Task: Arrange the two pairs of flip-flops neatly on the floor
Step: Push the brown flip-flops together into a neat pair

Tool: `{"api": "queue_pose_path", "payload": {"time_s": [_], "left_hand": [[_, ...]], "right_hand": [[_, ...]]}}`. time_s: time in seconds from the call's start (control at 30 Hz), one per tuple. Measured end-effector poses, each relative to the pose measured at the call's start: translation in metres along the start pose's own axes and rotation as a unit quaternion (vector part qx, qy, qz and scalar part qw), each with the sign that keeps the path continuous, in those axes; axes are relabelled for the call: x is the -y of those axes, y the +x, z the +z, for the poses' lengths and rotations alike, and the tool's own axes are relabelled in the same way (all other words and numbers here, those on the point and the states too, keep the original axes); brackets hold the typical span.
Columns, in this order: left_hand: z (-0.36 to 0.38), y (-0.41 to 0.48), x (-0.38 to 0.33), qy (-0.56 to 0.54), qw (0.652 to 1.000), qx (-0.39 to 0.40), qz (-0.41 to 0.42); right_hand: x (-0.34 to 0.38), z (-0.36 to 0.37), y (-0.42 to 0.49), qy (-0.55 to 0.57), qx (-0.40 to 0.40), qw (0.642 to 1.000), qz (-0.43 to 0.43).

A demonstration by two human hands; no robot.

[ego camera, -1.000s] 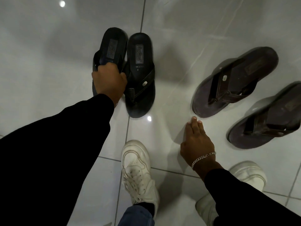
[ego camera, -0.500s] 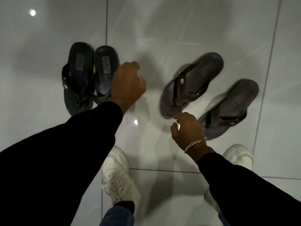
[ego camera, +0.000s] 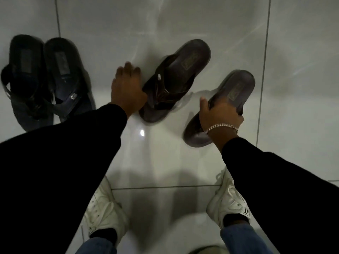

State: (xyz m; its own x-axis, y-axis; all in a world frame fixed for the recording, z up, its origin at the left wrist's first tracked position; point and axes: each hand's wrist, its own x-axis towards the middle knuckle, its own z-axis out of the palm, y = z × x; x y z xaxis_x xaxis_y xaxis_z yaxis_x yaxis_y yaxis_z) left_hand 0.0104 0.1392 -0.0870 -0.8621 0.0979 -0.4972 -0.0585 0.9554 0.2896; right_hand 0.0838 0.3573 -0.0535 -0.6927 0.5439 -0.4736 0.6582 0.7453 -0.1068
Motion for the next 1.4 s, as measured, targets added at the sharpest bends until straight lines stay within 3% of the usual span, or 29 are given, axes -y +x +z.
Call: {"api": "queue_pose_path", "payload": {"time_s": [0.13, 0.5, 0.97, 1.4], "left_hand": [[0.017, 0.0, 0.017, 0.074, 0.996, 0.036, 0.024], [0.022, 0.003, 0.013, 0.065, 0.996, 0.01, 0.058], [0.066, 0.021, -0.072, 0.042, 0.995, -0.062, 0.063], [0.084, 0.062, -0.165, 0.057, 0.992, -0.065, 0.095]], "right_hand": [[0.017, 0.007, 0.011, 0.034, -0.016, 0.999, 0.024], [0.056, -0.004, 0.029, 0.118, 0.007, 0.989, 0.092], [-0.011, -0.038, 0.083, 0.059, -0.041, 0.996, 0.052], [-0.079, -0.088, 0.154, 0.076, -0.062, 0.994, 0.053]]}}
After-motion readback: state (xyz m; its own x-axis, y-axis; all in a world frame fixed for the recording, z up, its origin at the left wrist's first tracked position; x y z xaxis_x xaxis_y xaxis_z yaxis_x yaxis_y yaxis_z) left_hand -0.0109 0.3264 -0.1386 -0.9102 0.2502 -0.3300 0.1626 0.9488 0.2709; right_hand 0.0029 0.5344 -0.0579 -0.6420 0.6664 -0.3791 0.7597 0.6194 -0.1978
